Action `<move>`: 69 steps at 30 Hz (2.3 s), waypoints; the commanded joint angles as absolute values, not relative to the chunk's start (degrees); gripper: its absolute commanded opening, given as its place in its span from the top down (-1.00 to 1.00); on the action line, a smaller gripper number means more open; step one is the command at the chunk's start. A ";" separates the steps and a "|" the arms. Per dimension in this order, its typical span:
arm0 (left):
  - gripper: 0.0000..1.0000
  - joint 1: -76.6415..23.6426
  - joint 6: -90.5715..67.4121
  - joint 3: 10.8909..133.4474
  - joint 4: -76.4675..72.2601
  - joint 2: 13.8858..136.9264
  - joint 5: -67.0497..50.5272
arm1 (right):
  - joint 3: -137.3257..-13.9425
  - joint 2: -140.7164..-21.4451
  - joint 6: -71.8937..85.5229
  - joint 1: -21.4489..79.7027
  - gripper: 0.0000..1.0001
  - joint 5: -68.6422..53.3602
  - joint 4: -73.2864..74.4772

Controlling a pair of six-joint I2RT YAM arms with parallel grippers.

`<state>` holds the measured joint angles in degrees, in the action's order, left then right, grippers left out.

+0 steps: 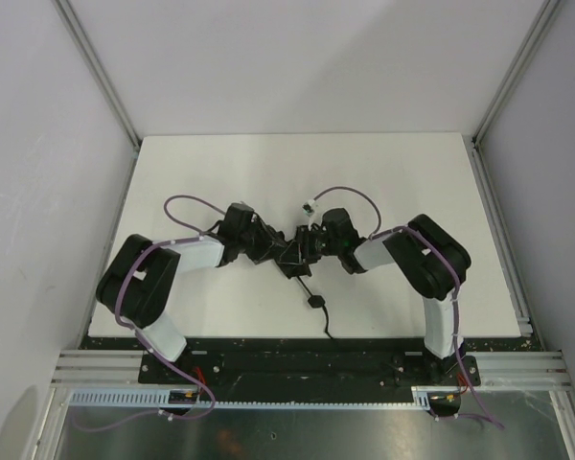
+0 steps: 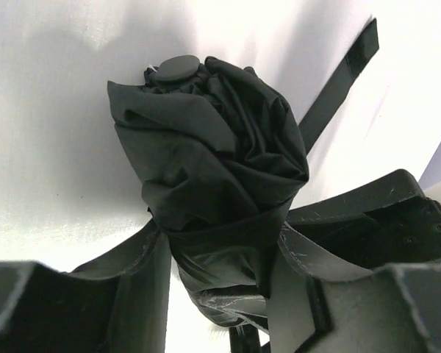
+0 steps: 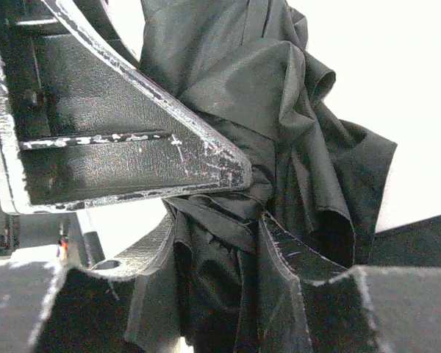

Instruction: Put away the umbrella

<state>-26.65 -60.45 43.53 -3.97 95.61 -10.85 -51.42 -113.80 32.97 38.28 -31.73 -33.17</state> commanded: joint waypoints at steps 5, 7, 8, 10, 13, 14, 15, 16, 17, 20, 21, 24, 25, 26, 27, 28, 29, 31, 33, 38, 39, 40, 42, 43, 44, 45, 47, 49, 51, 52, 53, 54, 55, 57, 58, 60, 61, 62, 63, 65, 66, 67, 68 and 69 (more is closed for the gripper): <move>0.81 -27.34 -54.71 41.26 4.46 99.44 -9.03 | -48.04 -114.17 33.58 40.96 0.80 -37.01 -26.71; 0.91 -27.34 -54.61 41.23 4.28 99.21 -9.46 | -48.44 -110.72 29.01 41.82 0.40 -30.87 -20.52; 0.95 -27.33 -54.64 41.18 4.20 99.05 -9.70 | -48.65 -108.89 27.03 42.31 0.10 -27.65 -17.51; 0.99 -27.33 -55.23 40.99 4.17 98.66 -10.18 | -49.21 -105.33 23.28 43.56 -0.54 -21.11 -12.84; 1.00 -27.33 -56.62 40.59 4.20 98.22 -11.38 | -51.76 -101.29 17.57 47.20 -0.93 -8.58 -5.97; 1.00 -27.33 -57.22 40.46 4.25 98.15 -11.67 | -53.17 -100.74 15.90 48.61 -0.96 -4.42 -3.82; 1.00 -27.38 -57.97 40.32 4.41 98.08 -11.99 | -54.80 -100.64 14.37 50.10 -0.98 -0.19 -2.04; 1.00 -27.36 -58.73 40.24 4.67 98.13 -12.28 | -56.49 -100.99 13.07 51.68 -0.98 4.70 0.43; 1.00 -27.39 -59.38 40.25 5.01 98.33 -12.60 | -58.04 -101.60 11.90 53.17 -0.98 9.25 2.19; 1.00 -27.46 -60.63 40.47 6.31 98.83 -12.90 | -62.92 -104.92 9.28 58.13 -0.99 22.10 6.21; 1.00 -27.57 -60.86 40.58 6.71 98.90 -12.87 | -64.20 -106.25 8.68 59.43 -0.97 25.73 6.84; 1.00 -28.03 -61.36 40.71 7.53 98.87 -12.65 | -66.89 -109.51 7.45 61.99 -0.79 32.16 6.80; 1.00 -28.26 -61.49 40.79 7.72 98.83 -12.52 | -67.81 -110.61 7.24 62.50 -0.73 33.26 6.91; 1.00 -28.45 -61.55 40.87 7.90 98.76 -12.41 | -68.84 -111.77 7.13 62.80 -0.67 33.99 7.24; 1.00 -28.60 -61.62 40.92 8.13 98.69 -12.40 | -69.58 -112.75 7.26 63.00 -0.61 34.71 7.49; 1.00 -28.67 -61.75 41.02 8.24 98.61 -12.40 | -69.94 -113.55 7.32 63.05 -0.53 35.06 7.52; 1.00 -28.70 -61.77 41.03 8.34 98.48 -12.44 | -70.13 -114.26 7.62 62.95 -0.40 35.02 7.72; 1.00 -28.73 -61.67 41.15 8.48 98.12 -12.51 | -70.16 -115.36 8.78 62.34 -0.05 34.05 8.74; 1.00 -28.74 -61.45 41.29 8.51 97.65 -12.53 | -69.75 -116.09 10.17 61.40 0.51 31.65 9.74; 0.40 -28.30 -60.40 41.78 8.55 96.85 -12.18 | -62.10 -113.43 13.20 58.54 0.98 19.88 5.25; 0.24 -28.17 -60.13 41.90 8.54 96.85 -12.07 | -60.19 -112.62 13.81 57.57 0.99 16.67 3.72; 0.10 -28.02 -59.64 42.04 8.53 96.99 -11.88 | -58.00 -111.81 14.46 56.47 1.00 12.51 2.17; -0.11 -27.86 -58.83 42.44 8.55 97.28 -11.30 | -53.57 -109.82 15.94 53.82 1.00 2.91 -4.12; -0.22 -27.81 -58.46 42.58 8.54 97.55 -11.05 | -51.52 -109.05 16.80 52.44 1.00 -2.59 -7.24; -0.31 -27.79 -58.19 42.78 8.53 97.91 -10.89 | -49.98 -108.58 17.72 50.92 1.00 -7.93 -10.08; -0.37 -27.83 -57.88 42.88 8.53 98.26 -10.67 | -48.89 -108.56 18.75 49.41 1.00 -13.28 -12.47; -0.43 -27.81 -57.47 42.76 8.50 98.85 -9.81 | -47.23 -109.25 20.95 46.63 1.00 -22.50 -17.20; -0.45 -27.78 -56.97 42.44 8.48 99.42 -8.71 | -46.19 -110.26 22.70 44.46 1.00 -30.26 -21.66; -0.39 -27.78 -56.47 42.38 8.47 100.07 -7.89 | -45.32 -111.98 25.30 42.38 1.00 -37.60 -27.01; -0.33 -27.77 -56.36 42.42 8.45 100.44 -7.73 | -45.03 -113.12 26.89 41.36 1.00 -41.30 -29.50; -0.24 -27.77 -56.22 42.43 8.36 100.71 -7.55 | -44.88 -114.22 28.38 40.63 1.00 -44.38 -31.80; -0.12 -27.77 -56.06 42.53 8.22 100.94 -7.29 | -44.81 -115.20 29.84 40.05 1.00 -46.71 -33.79; 0.01 -27.77 -55.93 42.58 7.98 100.96 -7.16 | -44.73 -115.92 30.74 39.58 1.00 -48.14 -35.04; 0.29 -27.77 -55.69 42.72 7.69 101.16 -7.22 | -44.58 -116.47 31.42 38.90 1.00 -49.41 -35.85; 0.43 -27.73 -55.57 42.76 7.62 101.20 -7.39 | -44.57 -116.33 31.35 38.65 1.00 -49.27 -35.68; 0.71 -27.76 -55.71 42.57 7.46 101.02 -7.85 | -44.56 -114.84 30.47 38.51 1.00 -46.70 -33.46; 0.81 -27.77 -55.85 42.38 7.38 100.87 -8.14 | -44.61 -113.67 29.43 38.64 0.97 -44.45 -31.50; 0.87 -27.77 -56.09 42.15 7.29 100.66 -8.42 | -44.71 -112.16 28.29 38.96 0.80 -41.95 -29.02; 0.94 -27.77 -56.35 41.95 7.25 100.39 -8.69 | -44.95 -110.49 26.93 39.43 0.63 -38.42 -26.42; 0.98 -27.82 -56.91 41.47 7.22 99.76 -9.03 | -45.89 -107.14 24.40 40.62 0.28 -31.03 -20.60; 0.99 -27.84 -57.15 41.39 7.21 99.54 -9.17 | -46.45 -105.47 23.14 41.40 0.09 -27.16 -17.95; 1.00 -27.85 -57.27 41.35 7.25 99.34 -9.24 | -47.13 -103.76 21.94 42.37 -0.12 -23.51 -15.39; 1.00 -27.86 -57.38 41.28 7.23 99.15 -9.32 | -48.00 -102.15 20.86 43.42 -0.31 -19.49 -12.88; 1.00 -27.86 -57.60 41.21 7.26 99.10 -9.50 | -48.92 -100.82 19.48 44.56 -0.48 -15.37 -10.00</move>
